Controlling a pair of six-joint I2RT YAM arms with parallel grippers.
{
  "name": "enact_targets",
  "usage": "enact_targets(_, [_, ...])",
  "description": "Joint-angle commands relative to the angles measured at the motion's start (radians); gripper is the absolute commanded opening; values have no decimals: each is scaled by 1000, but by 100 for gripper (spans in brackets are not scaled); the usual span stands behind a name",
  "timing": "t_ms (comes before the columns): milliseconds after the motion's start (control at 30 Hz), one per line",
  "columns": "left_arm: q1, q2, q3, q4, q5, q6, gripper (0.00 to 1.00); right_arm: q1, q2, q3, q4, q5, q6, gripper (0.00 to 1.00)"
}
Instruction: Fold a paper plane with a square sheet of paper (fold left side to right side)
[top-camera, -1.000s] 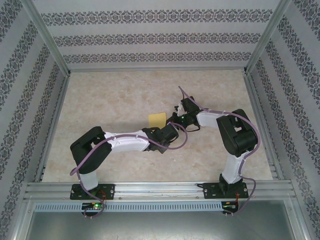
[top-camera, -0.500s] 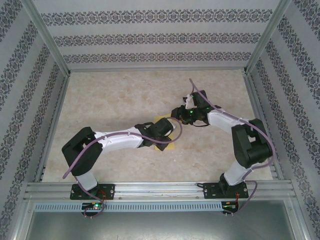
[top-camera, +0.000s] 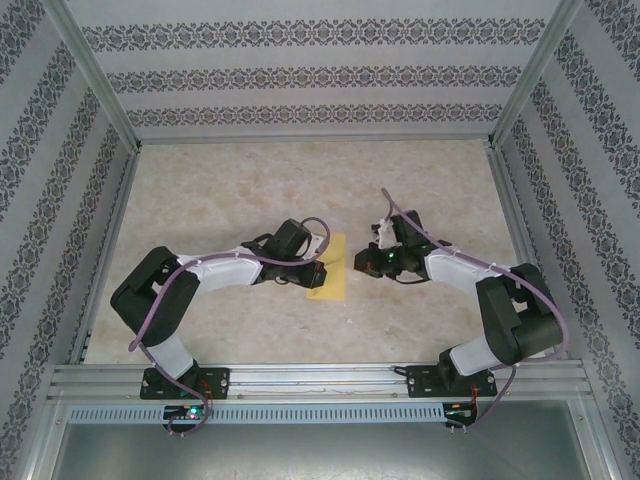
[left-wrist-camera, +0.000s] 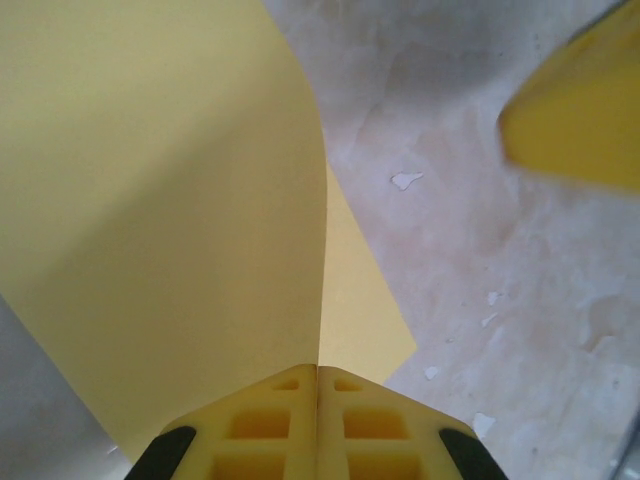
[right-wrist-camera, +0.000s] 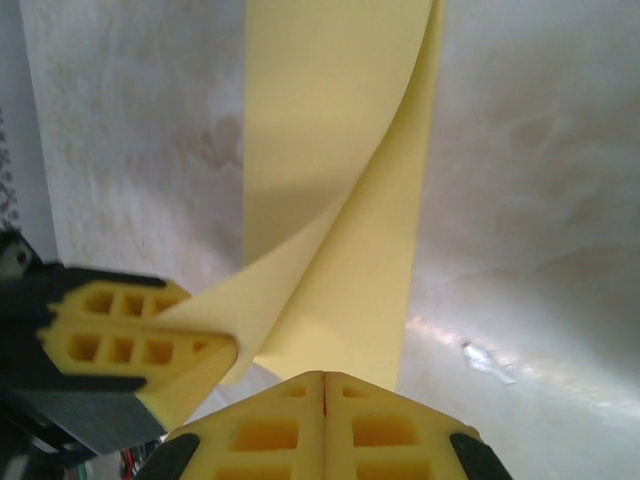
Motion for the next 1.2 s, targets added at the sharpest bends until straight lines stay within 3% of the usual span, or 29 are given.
enact_targets(0, [21, 5, -3, 77, 94, -44, 0, 60, 14, -24, 86, 13, 43, 0])
enact_targets(333, [47, 43, -6, 68, 101, -56, 0, 145, 113, -50, 166, 57, 99, 0])
enact_targets(1167, [119, 114, 31, 4, 170, 54, 0, 149, 200, -7, -26, 109, -7, 0])
